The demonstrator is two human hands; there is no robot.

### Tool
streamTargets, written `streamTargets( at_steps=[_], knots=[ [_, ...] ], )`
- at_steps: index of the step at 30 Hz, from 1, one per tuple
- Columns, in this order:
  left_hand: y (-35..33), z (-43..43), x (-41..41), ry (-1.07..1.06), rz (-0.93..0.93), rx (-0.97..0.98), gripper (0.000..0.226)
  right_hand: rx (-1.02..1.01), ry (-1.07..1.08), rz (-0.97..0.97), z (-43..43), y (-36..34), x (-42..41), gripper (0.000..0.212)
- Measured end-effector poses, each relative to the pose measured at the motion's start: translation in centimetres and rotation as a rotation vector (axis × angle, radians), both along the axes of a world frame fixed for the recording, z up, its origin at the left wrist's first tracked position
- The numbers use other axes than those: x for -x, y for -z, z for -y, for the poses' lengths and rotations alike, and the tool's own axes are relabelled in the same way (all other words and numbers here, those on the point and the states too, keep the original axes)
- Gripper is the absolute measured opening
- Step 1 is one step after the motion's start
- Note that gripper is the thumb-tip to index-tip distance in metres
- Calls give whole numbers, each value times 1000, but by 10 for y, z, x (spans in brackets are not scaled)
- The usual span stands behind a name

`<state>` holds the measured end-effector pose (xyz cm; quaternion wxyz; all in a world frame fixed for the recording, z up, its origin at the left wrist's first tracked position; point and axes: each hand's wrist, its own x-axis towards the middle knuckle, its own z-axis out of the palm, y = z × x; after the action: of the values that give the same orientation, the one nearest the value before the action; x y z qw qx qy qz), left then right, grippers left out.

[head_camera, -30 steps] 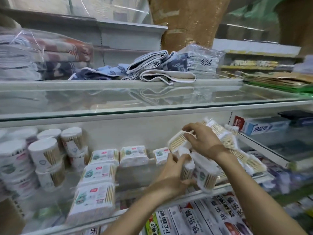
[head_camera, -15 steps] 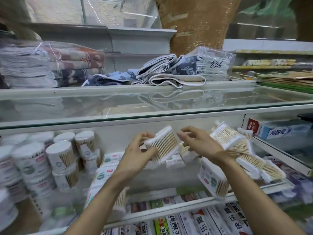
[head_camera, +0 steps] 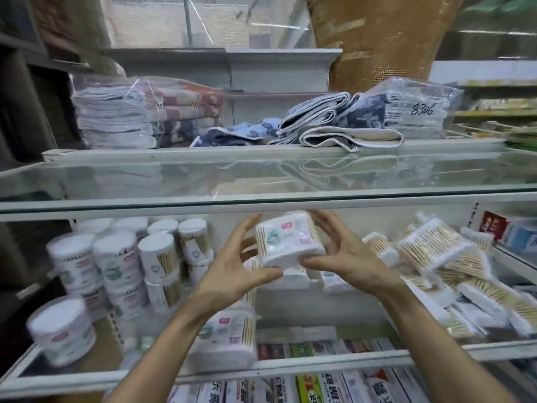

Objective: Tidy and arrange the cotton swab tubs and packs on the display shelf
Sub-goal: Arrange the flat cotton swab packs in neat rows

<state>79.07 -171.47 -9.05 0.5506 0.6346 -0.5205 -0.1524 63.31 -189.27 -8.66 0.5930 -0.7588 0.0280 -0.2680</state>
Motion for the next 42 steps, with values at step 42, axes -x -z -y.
streamTargets(
  at_steps=[42],
  knots=[
    [41,22,-12,-131,812,-572,69,852,321,-642,14,43,3,88]
  ],
)
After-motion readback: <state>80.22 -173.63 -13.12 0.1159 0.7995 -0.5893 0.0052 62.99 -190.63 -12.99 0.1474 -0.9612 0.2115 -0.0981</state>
